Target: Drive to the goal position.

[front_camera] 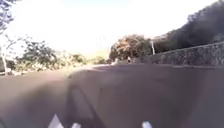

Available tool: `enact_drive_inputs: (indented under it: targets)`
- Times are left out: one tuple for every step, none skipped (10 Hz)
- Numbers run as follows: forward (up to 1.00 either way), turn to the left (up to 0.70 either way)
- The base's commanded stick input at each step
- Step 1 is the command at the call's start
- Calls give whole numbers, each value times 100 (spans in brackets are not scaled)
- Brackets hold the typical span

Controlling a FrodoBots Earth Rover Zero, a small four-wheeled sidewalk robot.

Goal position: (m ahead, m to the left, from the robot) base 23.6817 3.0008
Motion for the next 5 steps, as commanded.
enact_drive_inputs:
  targets:
    - [85, 0]
    - [85, 0]
    - [85, 0]
    - [85, 0]
    - [85, 0]
